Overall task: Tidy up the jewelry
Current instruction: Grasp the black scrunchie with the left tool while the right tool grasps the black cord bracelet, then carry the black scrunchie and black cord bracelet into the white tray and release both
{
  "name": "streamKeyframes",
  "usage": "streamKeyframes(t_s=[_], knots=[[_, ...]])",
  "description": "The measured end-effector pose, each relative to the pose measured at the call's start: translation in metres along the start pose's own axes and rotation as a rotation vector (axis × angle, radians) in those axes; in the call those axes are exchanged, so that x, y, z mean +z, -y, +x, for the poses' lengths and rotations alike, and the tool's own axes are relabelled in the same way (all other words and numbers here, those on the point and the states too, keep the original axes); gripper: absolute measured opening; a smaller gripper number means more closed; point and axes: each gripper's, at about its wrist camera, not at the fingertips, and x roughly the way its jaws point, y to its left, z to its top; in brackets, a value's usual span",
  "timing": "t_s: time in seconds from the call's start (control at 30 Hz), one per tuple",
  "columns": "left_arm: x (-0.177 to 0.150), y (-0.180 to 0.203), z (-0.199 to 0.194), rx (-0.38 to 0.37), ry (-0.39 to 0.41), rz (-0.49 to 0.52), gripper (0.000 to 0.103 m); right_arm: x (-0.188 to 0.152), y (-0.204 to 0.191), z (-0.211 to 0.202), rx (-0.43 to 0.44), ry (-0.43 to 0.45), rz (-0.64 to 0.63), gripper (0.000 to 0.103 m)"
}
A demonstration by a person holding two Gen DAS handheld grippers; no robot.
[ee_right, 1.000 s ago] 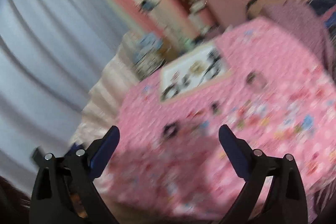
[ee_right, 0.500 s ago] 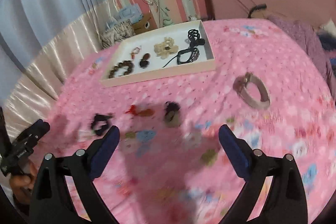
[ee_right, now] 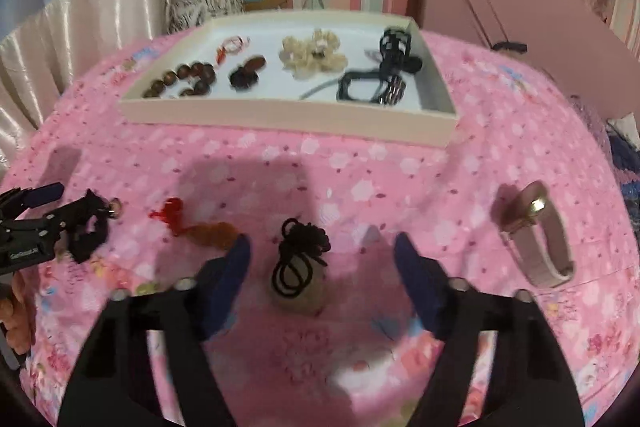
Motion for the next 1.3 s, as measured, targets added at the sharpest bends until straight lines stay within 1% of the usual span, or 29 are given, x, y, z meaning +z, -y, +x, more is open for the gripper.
streamKeyframes(t_s=[0.07, 0.13, 0.17, 0.2, 0.23, 0.27, 0.3, 0.33, 0.4, 0.5, 0.53, 0.6, 0.73, 0.83, 0.87, 0.93, 0.97, 1.03, 1.07, 1.13, 1.17, 1.23, 1.3], knots=[[0.001, 0.004, 0.001, 0.000, 0.002, 0.020, 0.080, -0.002, 0.001, 0.010, 0.004, -0.019, 0.015, 0.058], [0.002, 0.005, 0.001, -0.012, 0.009, 0.028, 0.077, -0.003, -0.001, 0.011, -0.009, -0.006, 0.007, 0.057], [0.002, 0.007, 0.002, -0.014, 0.016, 0.043, 0.072, -0.003, -0.003, 0.012, -0.012, -0.003, 0.004, 0.052], [0.001, 0.009, 0.001, -0.021, 0.025, 0.054, 0.064, -0.004, -0.004, 0.012, -0.006, 0.005, -0.006, 0.045], [0.001, 0.011, 0.000, -0.030, 0.031, 0.065, 0.058, -0.004, -0.006, 0.011, -0.005, 0.010, -0.011, 0.038], [0.001, 0.013, -0.001, -0.036, 0.036, 0.077, 0.048, -0.005, -0.006, 0.011, -0.003, 0.013, -0.014, 0.033], [0.001, 0.016, -0.002, -0.042, 0.039, 0.090, 0.040, -0.005, -0.007, 0.010, 0.000, 0.016, -0.020, 0.026], [-0.001, 0.017, -0.003, -0.042, 0.042, 0.101, 0.038, -0.005, -0.009, 0.009, 0.000, 0.019, -0.026, 0.025], [-0.003, 0.019, -0.005, -0.056, 0.042, 0.113, 0.024, -0.005, -0.007, 0.010, 0.007, 0.021, -0.019, 0.024], [-0.006, 0.020, -0.006, -0.060, 0.047, 0.120, 0.020, -0.006, 0.000, 0.009, 0.037, 0.023, 0.008, 0.022], [-0.005, 0.018, -0.006, -0.072, 0.050, 0.108, 0.019, -0.006, 0.001, 0.009, 0.043, 0.024, 0.013, 0.022], [-0.003, 0.014, -0.006, -0.093, 0.054, 0.075, 0.010, -0.006, 0.003, 0.007, 0.053, 0.028, 0.029, 0.021], [0.000, 0.007, -0.012, -0.131, 0.065, 0.037, 0.008, -0.003, 0.009, -0.004, 0.066, 0.052, 0.047, 0.020], [0.011, 0.009, -0.030, -0.133, 0.116, 0.038, 0.007, 0.005, 0.016, -0.017, 0.071, 0.087, 0.053, 0.020], [0.020, 0.011, -0.038, -0.134, 0.141, 0.044, 0.007, 0.009, 0.019, -0.022, 0.070, 0.100, 0.056, 0.020], [0.033, 0.016, -0.045, -0.140, 0.166, 0.051, 0.007, 0.019, 0.023, -0.029, 0.075, 0.123, 0.063, 0.020], [0.046, 0.019, -0.048, -0.146, 0.185, 0.057, 0.007, 0.027, 0.025, -0.033, 0.077, 0.145, 0.058, 0.020], [0.065, 0.020, -0.052, -0.171, 0.214, 0.031, 0.007, 0.039, 0.028, -0.041, 0.067, 0.189, 0.048, 0.020], [0.080, 0.020, -0.053, -0.203, 0.231, 0.004, 0.007, 0.049, 0.033, -0.043, 0.074, 0.216, 0.059, 0.020], [0.100, 0.025, -0.053, -0.235, 0.259, -0.026, 0.007, 0.065, 0.041, -0.040, 0.112, 0.236, 0.090, 0.020], [0.106, 0.027, -0.052, -0.244, 0.270, -0.034, 0.008, 0.072, 0.044, -0.037, 0.116, 0.240, 0.097, 0.020], [0.122, 0.030, -0.044, -0.262, 0.279, -0.051, 0.008, 0.084, 0.047, -0.027, 0.107, 0.249, 0.102, 0.020], [0.136, 0.033, -0.027, -0.253, 0.272, -0.061, 0.008, 0.096, 0.053, -0.015, 0.099, 0.246, 0.114, 0.020]])
